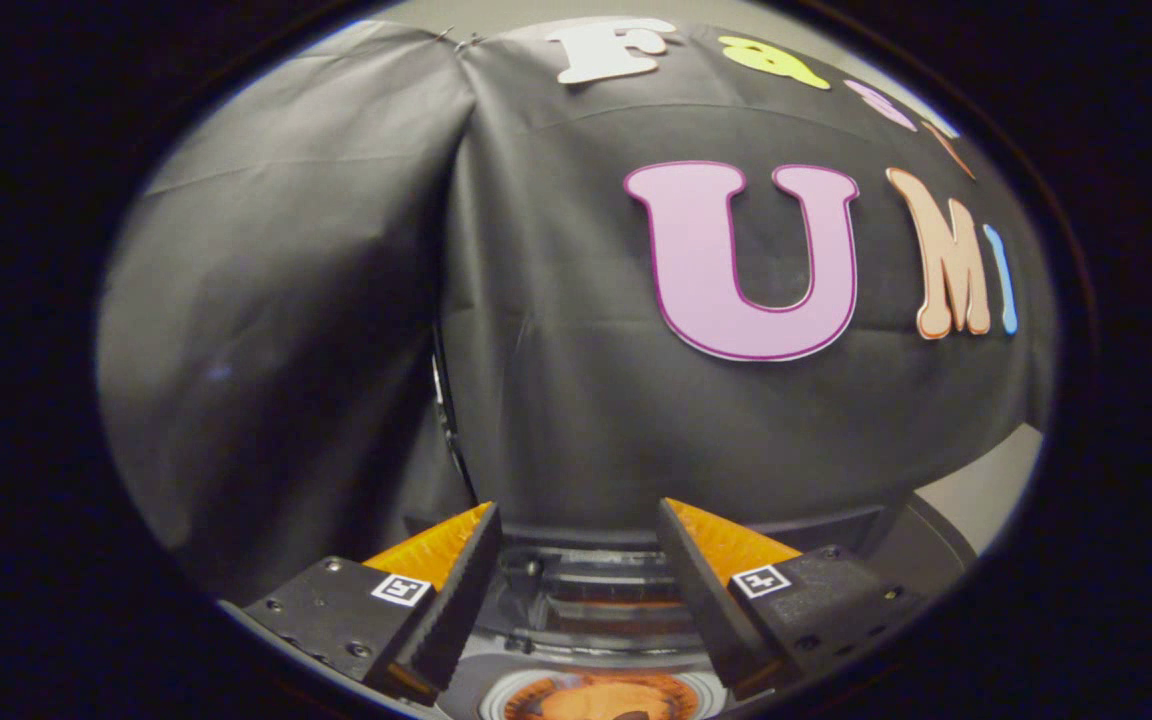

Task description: Put the clothes into the washing machine and then close the washing machine lid.

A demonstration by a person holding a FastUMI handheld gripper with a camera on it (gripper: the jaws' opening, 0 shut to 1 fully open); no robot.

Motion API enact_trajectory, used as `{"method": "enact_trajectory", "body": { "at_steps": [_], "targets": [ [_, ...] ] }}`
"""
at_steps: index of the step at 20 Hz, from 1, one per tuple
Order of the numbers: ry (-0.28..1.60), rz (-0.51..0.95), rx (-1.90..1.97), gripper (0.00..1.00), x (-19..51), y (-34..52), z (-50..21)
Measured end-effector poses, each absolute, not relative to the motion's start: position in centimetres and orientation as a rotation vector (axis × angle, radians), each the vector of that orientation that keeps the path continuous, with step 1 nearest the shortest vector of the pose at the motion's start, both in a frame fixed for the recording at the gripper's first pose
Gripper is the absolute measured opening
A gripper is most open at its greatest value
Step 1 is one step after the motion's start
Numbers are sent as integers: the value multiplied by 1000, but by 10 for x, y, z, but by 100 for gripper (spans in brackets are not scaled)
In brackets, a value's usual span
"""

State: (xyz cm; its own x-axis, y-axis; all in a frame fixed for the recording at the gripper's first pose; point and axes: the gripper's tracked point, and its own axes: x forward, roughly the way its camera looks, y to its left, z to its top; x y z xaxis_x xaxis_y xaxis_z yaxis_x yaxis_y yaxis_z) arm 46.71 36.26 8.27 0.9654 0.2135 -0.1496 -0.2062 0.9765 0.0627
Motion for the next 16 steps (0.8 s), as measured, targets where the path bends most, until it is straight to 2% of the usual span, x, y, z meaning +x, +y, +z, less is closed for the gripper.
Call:
{"method": "enact_trajectory", "body": {
  "at_steps": [4,5,11,14,16],
  "targets": [
    [158,117,118,94,512,348,76],
    [160,105,109,97,520,344,72],
    [210,91,110,97,539,345,39],
    [135,104,-58,97,542,340,38],
    [123,104,-11,97,541,336,34]
  ]
}}
